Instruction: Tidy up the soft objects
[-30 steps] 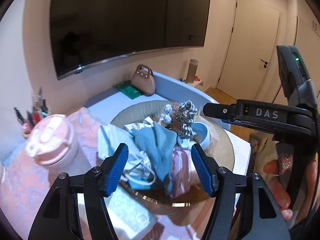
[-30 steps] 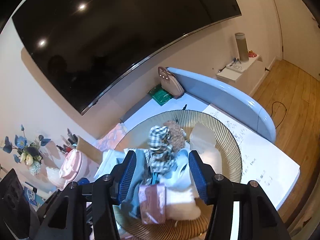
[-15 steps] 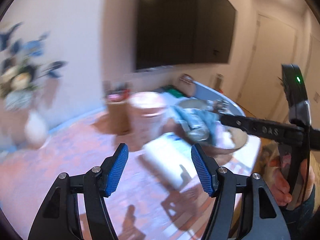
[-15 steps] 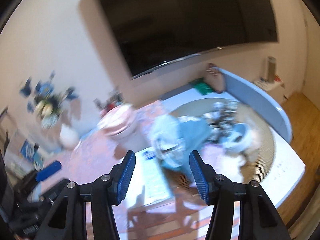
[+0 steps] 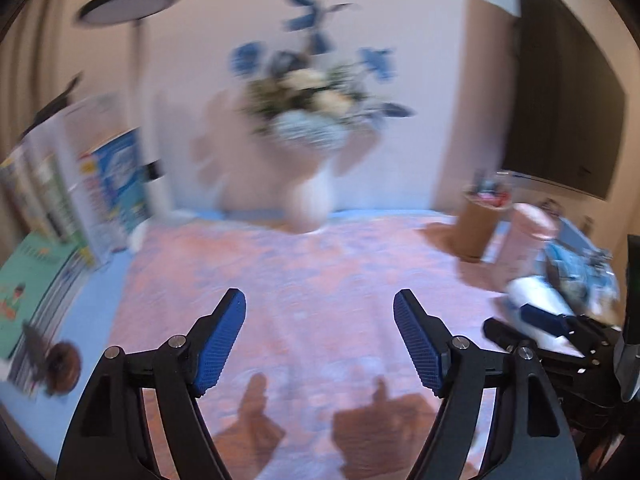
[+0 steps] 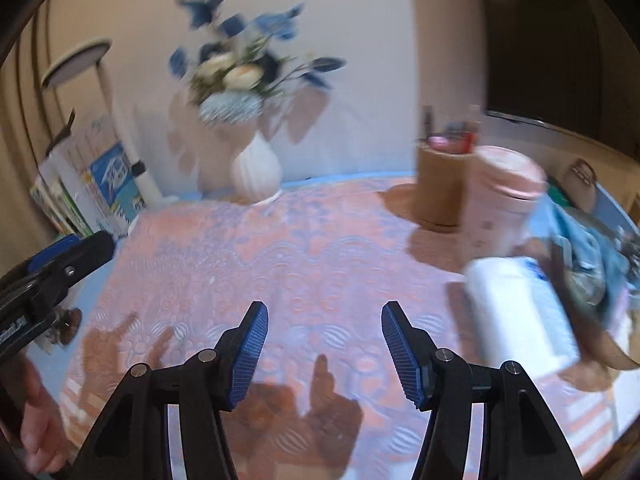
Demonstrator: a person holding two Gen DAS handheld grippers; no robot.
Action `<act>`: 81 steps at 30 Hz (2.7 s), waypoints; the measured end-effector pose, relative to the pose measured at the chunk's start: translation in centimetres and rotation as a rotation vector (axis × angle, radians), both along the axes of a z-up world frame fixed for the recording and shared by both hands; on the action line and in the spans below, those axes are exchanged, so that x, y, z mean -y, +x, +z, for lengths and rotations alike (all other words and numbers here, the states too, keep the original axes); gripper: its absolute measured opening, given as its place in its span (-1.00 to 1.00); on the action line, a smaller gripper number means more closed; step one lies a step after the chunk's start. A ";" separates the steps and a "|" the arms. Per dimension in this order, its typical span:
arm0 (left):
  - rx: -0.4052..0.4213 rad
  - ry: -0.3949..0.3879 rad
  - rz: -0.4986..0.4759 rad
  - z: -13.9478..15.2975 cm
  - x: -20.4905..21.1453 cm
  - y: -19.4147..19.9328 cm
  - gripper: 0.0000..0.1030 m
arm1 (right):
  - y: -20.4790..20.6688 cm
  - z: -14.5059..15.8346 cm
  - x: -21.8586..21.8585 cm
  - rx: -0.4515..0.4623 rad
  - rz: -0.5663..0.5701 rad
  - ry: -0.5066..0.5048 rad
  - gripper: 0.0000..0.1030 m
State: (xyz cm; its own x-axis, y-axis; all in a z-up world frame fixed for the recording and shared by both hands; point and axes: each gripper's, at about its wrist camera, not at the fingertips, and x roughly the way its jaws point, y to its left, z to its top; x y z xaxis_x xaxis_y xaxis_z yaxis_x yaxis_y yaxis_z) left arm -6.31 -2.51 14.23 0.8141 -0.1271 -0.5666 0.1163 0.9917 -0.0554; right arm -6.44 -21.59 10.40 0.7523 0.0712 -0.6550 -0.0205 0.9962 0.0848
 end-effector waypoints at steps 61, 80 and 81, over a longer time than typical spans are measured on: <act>-0.177 0.082 0.079 -12.0 -1.5 3.9 0.56 | 4.3 -7.6 -1.7 -0.050 -0.035 -0.008 0.65; -0.189 0.079 0.059 -12.2 -1.5 4.0 0.56 | 4.6 -7.7 -1.8 -0.060 -0.026 -0.021 0.65; -0.190 0.079 0.058 -12.2 -1.5 4.0 0.56 | 4.6 -7.7 -1.8 -0.061 -0.026 -0.021 0.65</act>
